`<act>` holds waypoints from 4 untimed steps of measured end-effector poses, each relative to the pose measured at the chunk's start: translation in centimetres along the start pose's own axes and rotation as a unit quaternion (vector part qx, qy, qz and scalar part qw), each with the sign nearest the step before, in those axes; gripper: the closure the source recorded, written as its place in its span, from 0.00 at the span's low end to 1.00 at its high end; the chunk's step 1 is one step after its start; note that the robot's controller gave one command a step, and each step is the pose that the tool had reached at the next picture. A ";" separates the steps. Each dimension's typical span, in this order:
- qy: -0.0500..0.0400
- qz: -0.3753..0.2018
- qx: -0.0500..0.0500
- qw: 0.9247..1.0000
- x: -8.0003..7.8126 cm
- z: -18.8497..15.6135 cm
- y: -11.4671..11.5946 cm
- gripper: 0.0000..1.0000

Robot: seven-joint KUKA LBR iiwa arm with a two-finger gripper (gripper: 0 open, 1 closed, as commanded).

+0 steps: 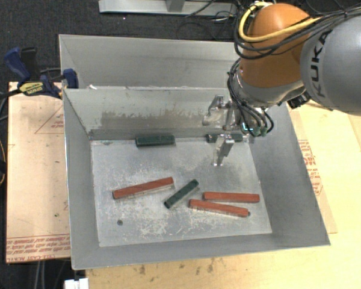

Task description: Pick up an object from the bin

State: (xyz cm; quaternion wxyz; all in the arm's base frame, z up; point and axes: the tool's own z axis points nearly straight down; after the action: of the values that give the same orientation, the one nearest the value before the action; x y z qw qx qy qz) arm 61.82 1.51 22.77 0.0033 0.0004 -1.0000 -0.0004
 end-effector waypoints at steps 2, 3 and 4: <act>-0.007 -0.013 0.000 1.000 1.7 3.9 -0.3 0.00; -0.006 -0.008 0.000 1.000 2.2 9.8 -2.1 0.00; -0.005 0.084 -0.001 0.996 8.6 14.5 0.5 1.00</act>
Offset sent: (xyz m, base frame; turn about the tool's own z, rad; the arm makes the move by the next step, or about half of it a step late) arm -0.0530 -0.0104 -0.1213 -0.0714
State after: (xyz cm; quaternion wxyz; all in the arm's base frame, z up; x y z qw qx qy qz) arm 53.17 2.01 8.31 -0.0016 -0.0834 -0.9965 -0.0012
